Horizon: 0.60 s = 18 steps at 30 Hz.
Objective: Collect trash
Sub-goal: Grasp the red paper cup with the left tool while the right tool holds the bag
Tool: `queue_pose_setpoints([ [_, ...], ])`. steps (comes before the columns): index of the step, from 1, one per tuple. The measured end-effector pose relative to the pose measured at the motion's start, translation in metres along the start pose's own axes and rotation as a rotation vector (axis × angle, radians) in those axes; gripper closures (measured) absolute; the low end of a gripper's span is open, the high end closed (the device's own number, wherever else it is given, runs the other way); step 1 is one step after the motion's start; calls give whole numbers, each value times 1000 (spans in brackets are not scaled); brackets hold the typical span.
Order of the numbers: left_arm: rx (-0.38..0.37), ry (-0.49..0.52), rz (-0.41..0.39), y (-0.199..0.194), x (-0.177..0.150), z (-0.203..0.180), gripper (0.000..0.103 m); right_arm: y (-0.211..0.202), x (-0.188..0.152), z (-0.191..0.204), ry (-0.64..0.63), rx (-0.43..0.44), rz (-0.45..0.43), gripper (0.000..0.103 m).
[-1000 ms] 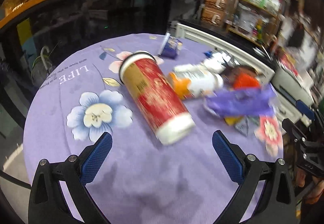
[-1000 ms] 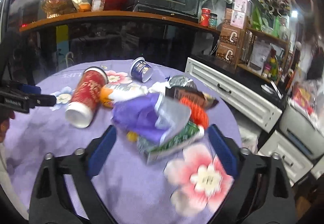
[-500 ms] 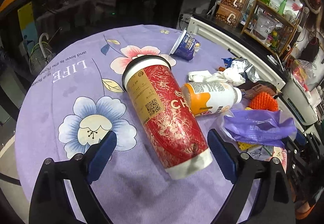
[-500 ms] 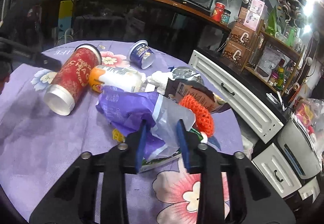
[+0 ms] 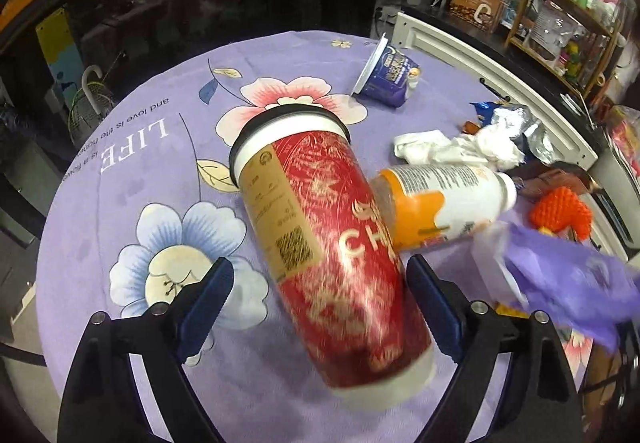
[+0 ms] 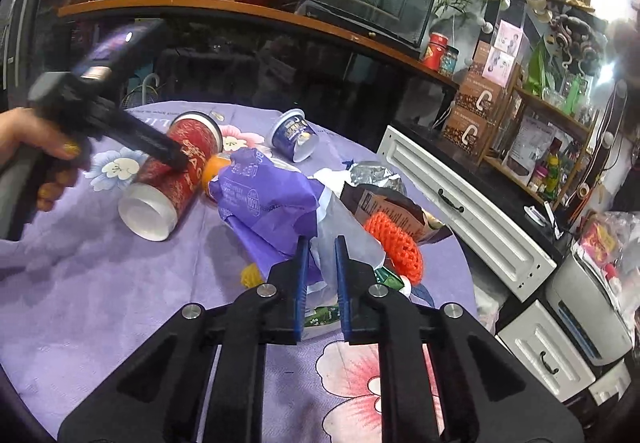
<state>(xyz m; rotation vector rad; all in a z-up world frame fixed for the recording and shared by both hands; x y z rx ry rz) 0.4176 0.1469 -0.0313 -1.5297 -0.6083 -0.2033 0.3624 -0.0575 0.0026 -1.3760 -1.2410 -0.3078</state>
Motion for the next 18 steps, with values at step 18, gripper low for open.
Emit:
queue_pose_setpoints([
  [18,-30,-5,48,20,7,2,25,-31,-4,0,-8,-50,-51,90],
])
Point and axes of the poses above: each gripper's, at about its wrist camera, not at the fingertips, and y roughly the way its jaws point, z to its left, x to its top, the point moved 2 cm from there along y, roughly the way its jaws point, and after that the axes turned 4 degrees about z, right-handed, at the moved point
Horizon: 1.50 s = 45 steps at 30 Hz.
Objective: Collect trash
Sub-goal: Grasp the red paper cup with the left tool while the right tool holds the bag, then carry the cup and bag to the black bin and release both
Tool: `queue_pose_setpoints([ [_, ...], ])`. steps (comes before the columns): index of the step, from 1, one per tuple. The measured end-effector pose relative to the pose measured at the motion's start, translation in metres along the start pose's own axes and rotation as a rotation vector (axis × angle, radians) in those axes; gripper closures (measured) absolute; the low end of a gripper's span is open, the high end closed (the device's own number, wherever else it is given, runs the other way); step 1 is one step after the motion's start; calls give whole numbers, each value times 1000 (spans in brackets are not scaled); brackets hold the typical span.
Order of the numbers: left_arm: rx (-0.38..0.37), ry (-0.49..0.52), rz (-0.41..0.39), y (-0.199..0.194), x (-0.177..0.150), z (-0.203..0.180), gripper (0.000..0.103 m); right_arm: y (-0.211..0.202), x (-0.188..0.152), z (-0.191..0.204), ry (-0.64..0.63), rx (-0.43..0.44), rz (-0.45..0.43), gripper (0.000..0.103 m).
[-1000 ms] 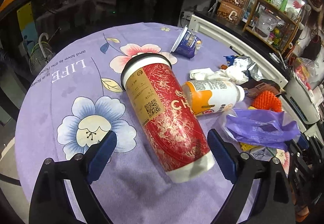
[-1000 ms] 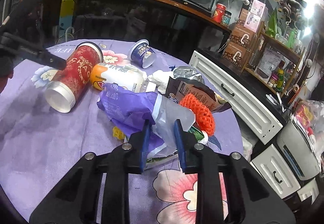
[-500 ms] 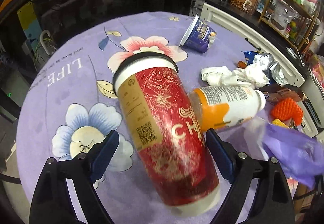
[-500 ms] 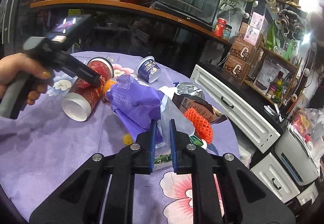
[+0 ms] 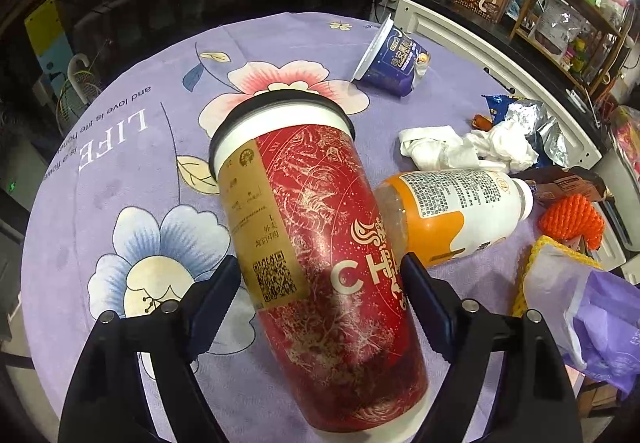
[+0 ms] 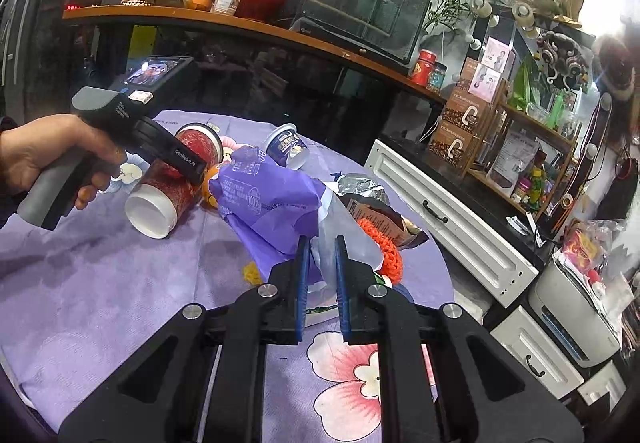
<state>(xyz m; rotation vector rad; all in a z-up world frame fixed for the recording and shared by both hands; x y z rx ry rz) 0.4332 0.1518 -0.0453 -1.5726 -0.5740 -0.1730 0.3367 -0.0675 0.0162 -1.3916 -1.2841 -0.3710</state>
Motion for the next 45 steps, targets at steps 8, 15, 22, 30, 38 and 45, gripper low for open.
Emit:
queue_pose_setpoints([
  [8,-66,-31,-51,-17,-15,18,28,-10,-4,-3,37,17,-24,90],
  [15,-97,22,-145,-49,-50,21,30,-19,-9,-2,76,56,-31,90],
  [22,-138,66,-210,-76,-74,14,32,-31,-13,-1,89,74,-50,90],
  [30,-193,156,-292,-114,-98,-18,32,-57,-26,-17,124,64,-69,90],
  [38,-320,262,-345,-141,-118,-79,32,-96,-55,-70,172,-49,-77,90],
  [45,-441,381,-341,-139,-133,-165,31,-99,-121,-162,368,-224,40,90],
])
Point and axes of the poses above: each gripper's, at about its wrist camera, not at the fingertips, and y roughly the way its jaws point, z to its left, x to its top, the point moved 2 cm from there along y, roughly the way its jaws point, and after that the axes turned 4 degrees about z, right-handed, at the moved point
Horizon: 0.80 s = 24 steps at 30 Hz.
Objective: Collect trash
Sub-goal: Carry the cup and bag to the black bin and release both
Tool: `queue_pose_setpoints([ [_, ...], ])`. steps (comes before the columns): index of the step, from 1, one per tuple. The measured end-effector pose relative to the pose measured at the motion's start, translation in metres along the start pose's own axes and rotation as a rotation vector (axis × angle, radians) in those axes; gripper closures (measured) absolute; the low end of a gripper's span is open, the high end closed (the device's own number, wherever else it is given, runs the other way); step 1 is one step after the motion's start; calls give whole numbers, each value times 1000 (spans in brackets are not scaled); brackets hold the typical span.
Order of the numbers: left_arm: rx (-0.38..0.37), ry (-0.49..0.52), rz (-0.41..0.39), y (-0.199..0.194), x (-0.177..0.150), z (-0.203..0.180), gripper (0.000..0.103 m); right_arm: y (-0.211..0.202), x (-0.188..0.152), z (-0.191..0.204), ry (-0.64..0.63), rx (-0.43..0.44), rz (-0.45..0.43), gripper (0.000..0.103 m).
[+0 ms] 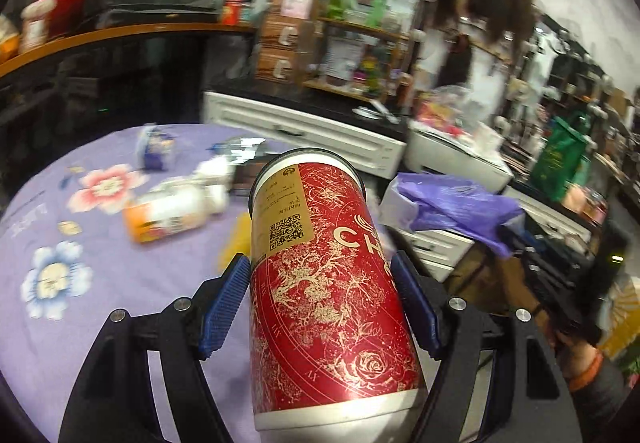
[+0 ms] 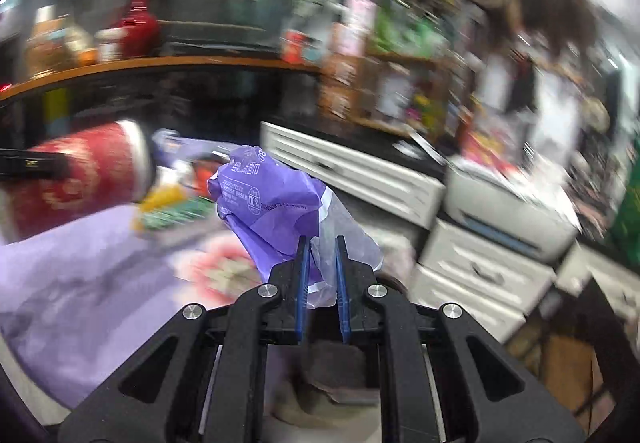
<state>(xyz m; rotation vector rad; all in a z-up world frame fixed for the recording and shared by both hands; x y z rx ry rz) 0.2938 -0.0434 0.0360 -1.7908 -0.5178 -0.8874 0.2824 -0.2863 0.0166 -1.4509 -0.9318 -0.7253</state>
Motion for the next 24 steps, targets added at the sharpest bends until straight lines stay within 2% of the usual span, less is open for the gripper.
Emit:
queue_pose_setpoints([
  [2,-27,18,9,12,1,-18,31,23,-18,-26,37,-52,80,90],
  [6,-88,47,32,40,2,-57,31,73,-55,-62,145,-97,230,90],
  [9,-109,80,49,67,3,-89,31,110,-77,-76,205,-93,304,90],
  [13,-133,90,93,97,1,-112,31,158,-101,-80,273,-55,386,89],
  [15,-125,103,117,113,-2,-122,31,175,-112,-82,302,-72,412,83],
  [16,-127,102,131,121,-4,-126,31,182,-118,-83,308,-70,417,72],
  [17,-129,100,147,129,-5,-129,31,188,-123,-81,314,-68,424,55],
  [18,-130,98,164,136,-7,-131,31,193,-127,-81,319,-76,430,50],
  [24,-138,95,252,175,-21,-145,31,177,-140,-94,340,-131,387,48],
])
Point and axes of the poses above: each gripper's, at about its wrist camera, not at the fingertips, and y roughly the way its jaws point, z to its left, x to its top, the point moved 2 cm from there along y, roughly the way its jaws point, and after that the axes turned 4 degrees about z, right-handed, at the moved point
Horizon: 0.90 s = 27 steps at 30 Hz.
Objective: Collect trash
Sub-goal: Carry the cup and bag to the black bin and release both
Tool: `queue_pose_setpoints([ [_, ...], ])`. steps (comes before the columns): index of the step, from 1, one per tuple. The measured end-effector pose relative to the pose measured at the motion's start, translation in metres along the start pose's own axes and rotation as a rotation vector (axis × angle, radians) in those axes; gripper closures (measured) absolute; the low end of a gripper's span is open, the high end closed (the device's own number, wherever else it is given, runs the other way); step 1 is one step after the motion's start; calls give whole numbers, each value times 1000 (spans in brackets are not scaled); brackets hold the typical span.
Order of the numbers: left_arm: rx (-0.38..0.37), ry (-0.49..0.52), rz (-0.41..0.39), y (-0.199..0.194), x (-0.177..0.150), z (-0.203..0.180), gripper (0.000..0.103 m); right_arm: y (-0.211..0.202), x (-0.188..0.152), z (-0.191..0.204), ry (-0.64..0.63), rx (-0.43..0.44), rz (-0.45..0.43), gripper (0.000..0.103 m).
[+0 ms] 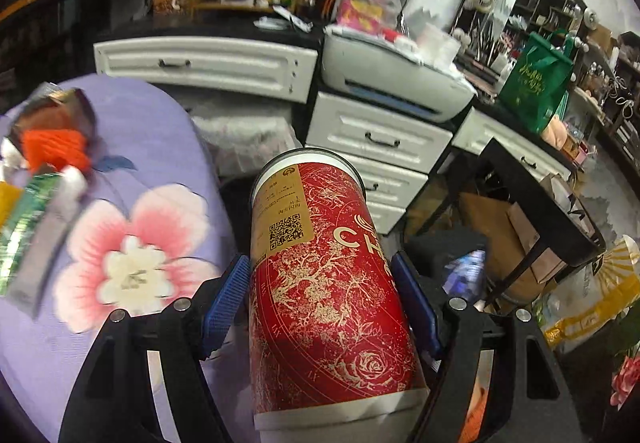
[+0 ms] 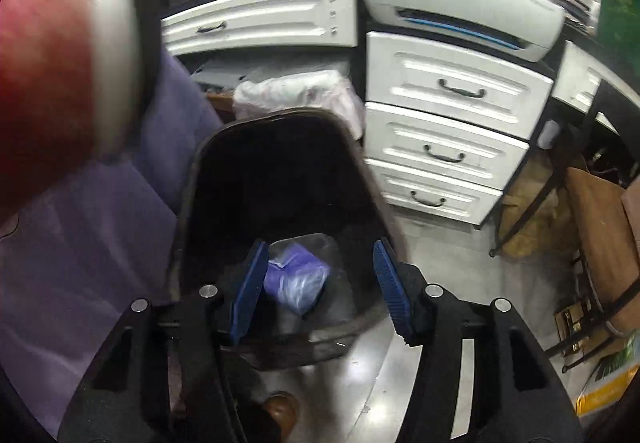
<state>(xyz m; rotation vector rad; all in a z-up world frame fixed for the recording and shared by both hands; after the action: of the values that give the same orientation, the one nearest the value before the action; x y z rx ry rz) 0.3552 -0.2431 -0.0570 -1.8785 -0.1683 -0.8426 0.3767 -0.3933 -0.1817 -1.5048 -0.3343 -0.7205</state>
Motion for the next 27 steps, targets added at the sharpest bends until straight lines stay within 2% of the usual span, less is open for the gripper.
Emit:
queue_pose_setpoints([
  [5,11,23,55,41,-1,-16,31,-26,-7,-36,65,-58,-60,43],
  [8,43,31,96,72,-5,-20,31,-40,-15,-55,88,-112,-78,42],
  [11,94,54,130,105,-8,-22,31,-52,-26,-69,106,-122,-100,42],
  [16,135,43,169,146,-8,-16,31,-62,-40,-86,145,-126,-102,42],
  [25,207,25,212,179,1,-11,29,-73,-46,-88,156,-102,-121,42],
  [27,204,33,182,172,4,-14,22,-75,-46,-89,167,-96,-125,42],
])
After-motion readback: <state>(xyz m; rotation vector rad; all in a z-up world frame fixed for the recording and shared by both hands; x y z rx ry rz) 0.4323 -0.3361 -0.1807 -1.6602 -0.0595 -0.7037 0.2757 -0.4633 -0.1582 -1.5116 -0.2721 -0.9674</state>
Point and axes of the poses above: each gripper's, at about its wrist camera, not at the fingertips, and y roughly the way its jaws point, z to its left, x to its top, the point moved 2 cm from there along y, roughly the way its jaws point, and after that the axes turned 4 degrees about z, right-handed, at the moved point
